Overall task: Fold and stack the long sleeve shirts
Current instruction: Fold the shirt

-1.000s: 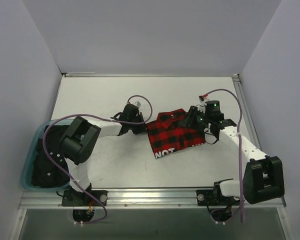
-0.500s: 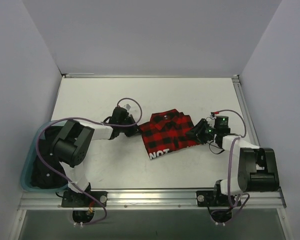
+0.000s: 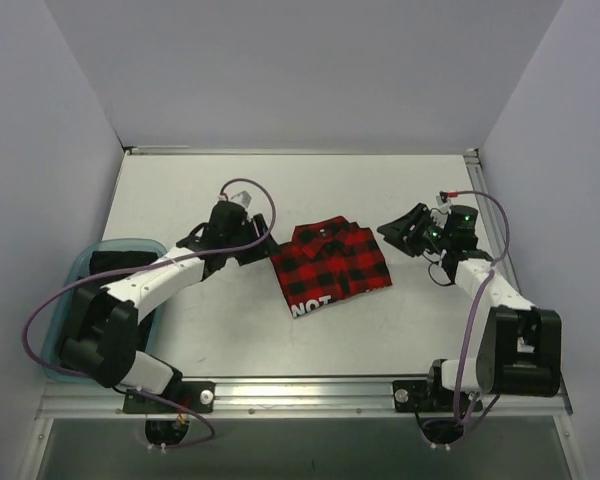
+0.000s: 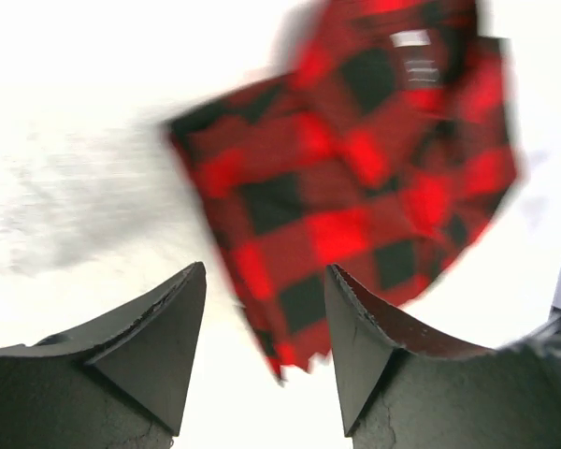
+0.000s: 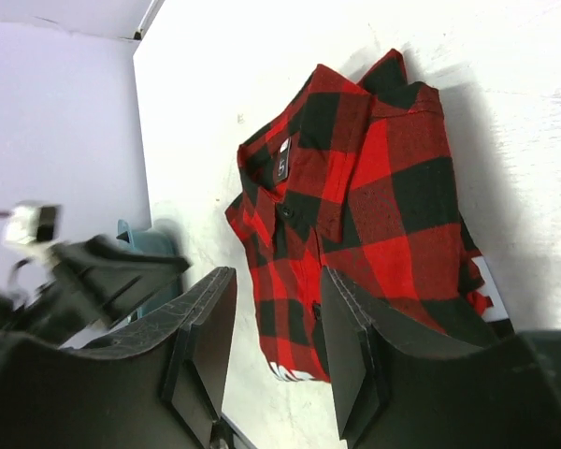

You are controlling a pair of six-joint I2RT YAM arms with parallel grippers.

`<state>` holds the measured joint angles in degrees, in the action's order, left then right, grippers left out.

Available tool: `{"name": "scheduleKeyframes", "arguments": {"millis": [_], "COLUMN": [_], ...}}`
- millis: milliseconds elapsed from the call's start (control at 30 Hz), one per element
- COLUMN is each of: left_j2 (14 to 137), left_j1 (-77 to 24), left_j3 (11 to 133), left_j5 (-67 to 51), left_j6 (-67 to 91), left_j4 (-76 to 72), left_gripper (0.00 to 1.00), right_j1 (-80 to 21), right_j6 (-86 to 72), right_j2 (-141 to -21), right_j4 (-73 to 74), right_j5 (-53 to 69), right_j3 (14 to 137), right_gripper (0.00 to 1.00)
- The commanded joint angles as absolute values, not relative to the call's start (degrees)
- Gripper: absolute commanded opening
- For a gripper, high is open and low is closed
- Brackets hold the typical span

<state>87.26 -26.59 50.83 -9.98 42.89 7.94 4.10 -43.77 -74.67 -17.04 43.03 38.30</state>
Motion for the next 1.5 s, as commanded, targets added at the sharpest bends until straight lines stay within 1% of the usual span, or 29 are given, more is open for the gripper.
{"name": "scheduleKeyframes", "arguments": {"millis": [0, 100, 167, 200, 233, 300, 367, 400, 467, 500, 567, 700, 767, 833, 933, 1000, 1100, 1233, 1333, 1433, 1467], "left_j2": [79.90, 80.85, 83.83, 85.15, 86.47, 90.25, 92.71, 93.25, 94.04, 94.30, 95.18, 95.01, 93.79, 92.90, 91.76, 91.49, 91.67, 91.41, 89.92, 87.28, 85.62], "left_j1": [-32.24, -38.64, -41.56, -44.10, -45.25, -47.71, -48.16, -48.25, -48.16, -47.99, -47.90, -47.81, -47.81, -47.81, -47.90, -47.90, -47.90, -47.46, -46.76, -46.67, -46.67], "left_j3": [56.24, 57.57, 57.04, 56.52, 56.34, 54.68, 52.13, 50.81, 45.54, 43.96, 40.97, 37.80, 37.01, 37.00, 37.26, 37.35, 37.35, 36.74, 36.65, 38.14, 39.62], "left_j5": [-3.36, -3.16, -3.86, -3.26, -3.25, -2.90, -2.72, -2.90, -2.37, -2.03, -2.02, -2.64, -2.38, -1.85, -1.23, -1.14, -1.14, -0.44, -0.44, 2.19, 3.24], "left_j6": [41.57, 44.11, 46.30, 47.10, 47.81, 49.21, 51.23, 51.94, 54.04, 54.40, 55.19, 55.28, 54.76, 54.23, 53.35, 53.09, 53.17, 53.26, 53.00, 51.86, 51.25], "left_j4": [12.57, 10.29, 6.96, 4.77, 3.88, 1.50, -2.08, -3.24, -6.13, -6.59, -6.85, -6.42, -5.63, -4.75, -3.43, -3.25, -3.16, -2.29, -2.37, -0.09, 3.91], "left_gripper": [0.63, 0.61, 0.55, 0.51, 0.45, 0.41, 0.35, 0.33, 0.30, 0.30, 0.29, 0.28, 0.28, 0.28, 0.29, 0.29, 0.28, 0.28, 0.30, 0.38, 0.41], "right_j1": [2.21, 1.23, 1.23, 1.23, 1.14, 1.14, 1.14, 1.14, 1.14, 1.14, 1.23, 1.58, 1.58, 1.23, 0.35, -1.30, -2.81, -3.60, -3.60, -2.99, -2.64], "right_j6": [-47.72, -49.13, -50.96, -51.59, -52.37, -55.01, -57.21, -59.91, -62.13, -63.27, -63.55, -62.32, -60.57, -58.81, -54.06, -52.47, -54.21, -57.65, -57.13, -54.77, -53.54], "right_j2": [-78.04, -82.25, -85.86, -87.00, -89.80, -93.15, -98.51, -100.35, -105.36, -107.03, -109.94, -108.47, -104.60, -100.05, -97.04, -97.64, -103.17, -111.95, -114.16, -112.34, -111.11], "right_j4": [-25.64, -31.00, -34.78, -39.16, -41.72, -49.08, -54.64, -60.76, -66.33, -70.45, -72.85, -71.21, -68.05, -61.37, -50.56, -46.17, -45.78, -49.13, -48.78, -45.80, -44.49], "right_j5": [45.18, 45.00, 44.83, 44.65, 44.47, 45.08, 46.23, 46.49, 46.84, 46.93, 46.58, 46.14, 45.88, 45.09, 43.86, 43.24, 43.24, 42.63, 40.87, 40.87, 40.78], "right_j3": [37.62, 36.74, 35.08, 34.29, 33.76, 32.26, 31.30, 30.16, 29.10, 28.05, 27.34, 26.81, 27.85, 29.52, 35.49, 40.76, 46.56, 49.30, 48.87, 48.26, 48.16], "right_gripper": [0.41, 0.40, 0.39, 0.38, 0.38, 0.37, 0.37, 0.37, 0.37, 0.37, 0.38, 0.40, 0.41, 0.42, 0.44, 0.44, 0.44, 0.44, 0.44, 0.44, 0.44]}}
